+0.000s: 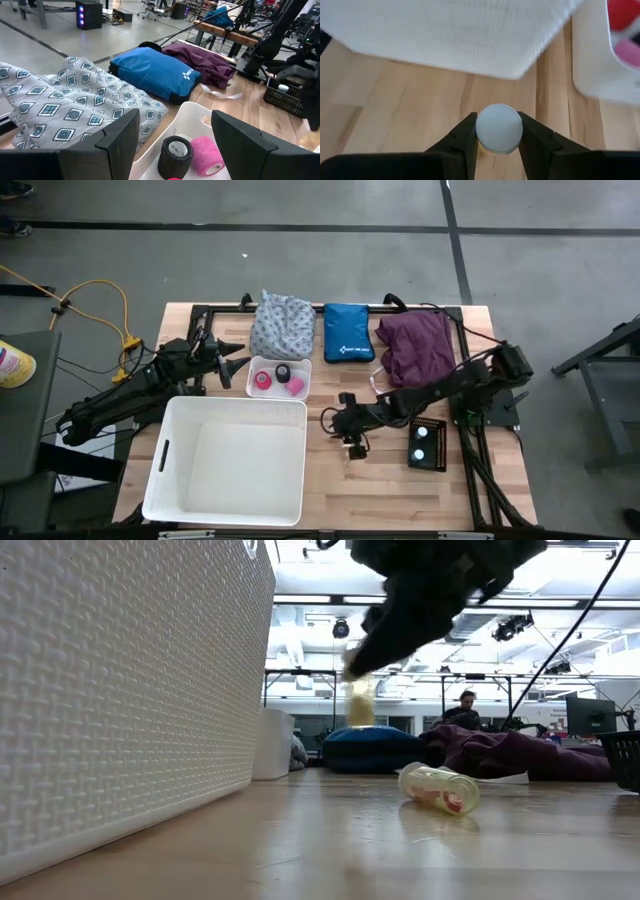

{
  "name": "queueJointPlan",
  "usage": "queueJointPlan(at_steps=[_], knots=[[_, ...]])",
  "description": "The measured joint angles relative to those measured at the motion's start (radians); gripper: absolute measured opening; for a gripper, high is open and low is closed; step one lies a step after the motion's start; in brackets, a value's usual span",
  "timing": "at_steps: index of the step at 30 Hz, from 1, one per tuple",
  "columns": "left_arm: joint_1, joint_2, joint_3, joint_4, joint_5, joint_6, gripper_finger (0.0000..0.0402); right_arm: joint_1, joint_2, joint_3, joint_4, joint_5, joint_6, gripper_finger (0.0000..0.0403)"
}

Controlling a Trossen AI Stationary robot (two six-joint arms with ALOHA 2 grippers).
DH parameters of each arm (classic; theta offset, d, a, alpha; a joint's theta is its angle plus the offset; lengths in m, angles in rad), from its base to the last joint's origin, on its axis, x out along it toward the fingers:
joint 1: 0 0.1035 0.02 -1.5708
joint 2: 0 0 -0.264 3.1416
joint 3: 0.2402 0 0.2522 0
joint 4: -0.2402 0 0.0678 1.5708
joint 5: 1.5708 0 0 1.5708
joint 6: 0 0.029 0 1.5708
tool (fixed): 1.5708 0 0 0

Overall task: Pick & place medical supplies in basket/bin
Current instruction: Put the left yellow pill bottle into the black bin

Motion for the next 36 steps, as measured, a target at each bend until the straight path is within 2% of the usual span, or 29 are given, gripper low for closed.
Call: queueJointPlan(at_steps=[6, 12, 21, 29, 36], knots=[[0.000, 0.000, 0.000, 0.003, 0.000, 0.000, 0.0240, 0.046, -0.070, -0.013, -0.144, 0.000, 0.041, 0.0107], [0.000, 0.000, 0.000, 0.010, 0.000, 0.000, 0.0240, 0.144, -0.145, -0.105, -0.129, 0.039, 0.116, 0.0107], [0.000, 0.000, 0.000, 0.017, 0.000, 0.000, 0.0240, 0.392, -0.341, -0.281, -0.136, 0.277, 0.320, 0.0107], [0.000, 0.000, 0.000, 0.018, 0.000, 0.000, 0.0240, 0.605, -0.470, -0.301, -0.396, 0.472, 0.545, 0.0107], [0.000, 0.000, 0.000, 0.019, 0.000, 0.000, 0.0240, 0.771, -0.542, -0.301, -0.657, 0.582, 0.852, 0.0107]])
